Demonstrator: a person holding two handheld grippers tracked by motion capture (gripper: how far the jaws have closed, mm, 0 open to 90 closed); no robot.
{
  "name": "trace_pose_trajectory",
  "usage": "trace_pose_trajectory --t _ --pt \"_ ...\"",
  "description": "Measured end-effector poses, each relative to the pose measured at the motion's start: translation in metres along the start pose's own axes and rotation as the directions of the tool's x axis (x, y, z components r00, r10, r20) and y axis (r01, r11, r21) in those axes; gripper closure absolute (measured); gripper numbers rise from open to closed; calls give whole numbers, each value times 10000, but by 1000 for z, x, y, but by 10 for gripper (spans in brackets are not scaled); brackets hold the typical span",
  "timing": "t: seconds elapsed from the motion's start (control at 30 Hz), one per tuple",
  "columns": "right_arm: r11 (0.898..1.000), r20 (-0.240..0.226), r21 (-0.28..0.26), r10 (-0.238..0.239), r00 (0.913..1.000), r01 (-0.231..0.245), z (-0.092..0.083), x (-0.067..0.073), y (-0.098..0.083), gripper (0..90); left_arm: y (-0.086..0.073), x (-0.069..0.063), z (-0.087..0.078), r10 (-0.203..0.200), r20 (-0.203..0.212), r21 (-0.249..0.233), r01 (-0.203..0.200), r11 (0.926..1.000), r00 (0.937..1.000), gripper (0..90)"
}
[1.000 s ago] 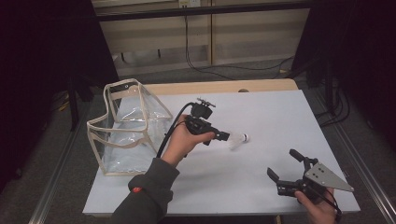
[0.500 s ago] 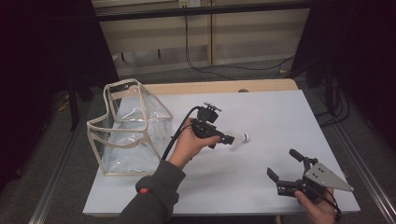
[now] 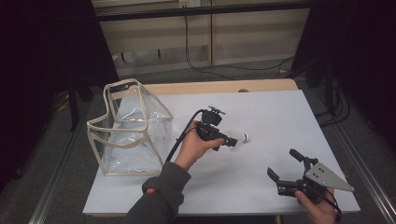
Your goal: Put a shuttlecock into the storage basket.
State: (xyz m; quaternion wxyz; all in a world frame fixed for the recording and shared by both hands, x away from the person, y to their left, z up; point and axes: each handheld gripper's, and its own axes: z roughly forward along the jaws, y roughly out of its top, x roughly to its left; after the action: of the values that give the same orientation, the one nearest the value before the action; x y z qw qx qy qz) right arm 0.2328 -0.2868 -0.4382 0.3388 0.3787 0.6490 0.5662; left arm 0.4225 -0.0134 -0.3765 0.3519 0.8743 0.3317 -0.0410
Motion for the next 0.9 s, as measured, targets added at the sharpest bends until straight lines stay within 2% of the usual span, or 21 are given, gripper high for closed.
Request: trace_pose_trajectory --t 0.67,0.9 --pt "10000 15 11 20 10000 -20 0 0 0 19 -2 2 24 -16 -220 70 17 10000 9998 157" --pt "10000 0 -11 31 10000 -31 -1 0 0 19 -3 3 30 4 -331 -123 -8 9999 9995 189"
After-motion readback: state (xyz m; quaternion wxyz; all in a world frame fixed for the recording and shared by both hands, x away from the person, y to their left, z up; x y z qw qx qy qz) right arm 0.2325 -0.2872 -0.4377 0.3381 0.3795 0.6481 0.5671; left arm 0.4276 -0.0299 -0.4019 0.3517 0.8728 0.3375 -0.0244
